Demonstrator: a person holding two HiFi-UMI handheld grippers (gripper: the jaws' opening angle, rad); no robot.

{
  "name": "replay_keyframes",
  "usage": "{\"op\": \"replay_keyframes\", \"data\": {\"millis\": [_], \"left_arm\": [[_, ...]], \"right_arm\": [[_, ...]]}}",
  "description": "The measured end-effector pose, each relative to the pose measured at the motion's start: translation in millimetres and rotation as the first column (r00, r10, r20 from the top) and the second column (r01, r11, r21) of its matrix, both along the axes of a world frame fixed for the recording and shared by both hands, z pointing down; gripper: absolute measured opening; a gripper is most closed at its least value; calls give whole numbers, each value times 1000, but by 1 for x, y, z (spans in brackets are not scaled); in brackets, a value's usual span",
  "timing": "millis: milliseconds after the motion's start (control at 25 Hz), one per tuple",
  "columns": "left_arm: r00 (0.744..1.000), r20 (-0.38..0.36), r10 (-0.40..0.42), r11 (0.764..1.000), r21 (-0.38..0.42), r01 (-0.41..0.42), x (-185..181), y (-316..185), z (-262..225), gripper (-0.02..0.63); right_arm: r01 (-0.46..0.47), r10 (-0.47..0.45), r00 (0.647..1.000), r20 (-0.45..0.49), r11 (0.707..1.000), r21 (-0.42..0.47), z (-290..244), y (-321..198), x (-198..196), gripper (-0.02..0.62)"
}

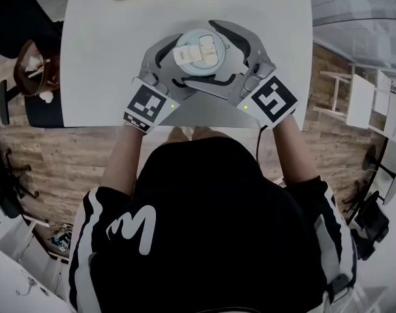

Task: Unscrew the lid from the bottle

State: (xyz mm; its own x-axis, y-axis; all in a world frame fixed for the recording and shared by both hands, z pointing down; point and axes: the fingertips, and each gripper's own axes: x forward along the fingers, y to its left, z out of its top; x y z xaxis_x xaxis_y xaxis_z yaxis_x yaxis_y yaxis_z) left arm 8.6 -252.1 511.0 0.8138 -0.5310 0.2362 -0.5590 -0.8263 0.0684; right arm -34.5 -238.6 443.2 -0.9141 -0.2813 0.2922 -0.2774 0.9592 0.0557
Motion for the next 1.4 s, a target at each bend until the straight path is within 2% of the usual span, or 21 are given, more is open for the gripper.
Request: {"op": "replay_keyframes", "data": {"millis": [160,440,600,840,1000,1120,1400], "left_arm": [[1000,-22,14,1000,-12,-14,5,-4,2,457],[999,-14,48,999,-12,-48,19,-8,8,457],[996,37,76,997,-16,-75,29,-8,18,454],[994,48,97,995,-2,-97,29,-8,23,448],[991,62,115,993,-25,-114,28,-6,23,448],[990,52,129,991,-37,-128,25,-2,10,448],[989,72,131,991,15,-133,19,8,-51,449]], "right_arm": [[35,-35,999,-13,999,-4,4,1,-7,463],[67,-67,998,11,998,-1,4,2,-14,462],[77,-77,997,27,997,-3,2,3,-13,463],[54,-54,997,46,999,7,2,0,-14,472],[25,-23,998,67,999,-32,0,-2,-15,472],[12,-6,993,122,999,-49,-15,-2,-16,472],[5,-3,985,172,1000,-10,-78,12,-18,472]]}}
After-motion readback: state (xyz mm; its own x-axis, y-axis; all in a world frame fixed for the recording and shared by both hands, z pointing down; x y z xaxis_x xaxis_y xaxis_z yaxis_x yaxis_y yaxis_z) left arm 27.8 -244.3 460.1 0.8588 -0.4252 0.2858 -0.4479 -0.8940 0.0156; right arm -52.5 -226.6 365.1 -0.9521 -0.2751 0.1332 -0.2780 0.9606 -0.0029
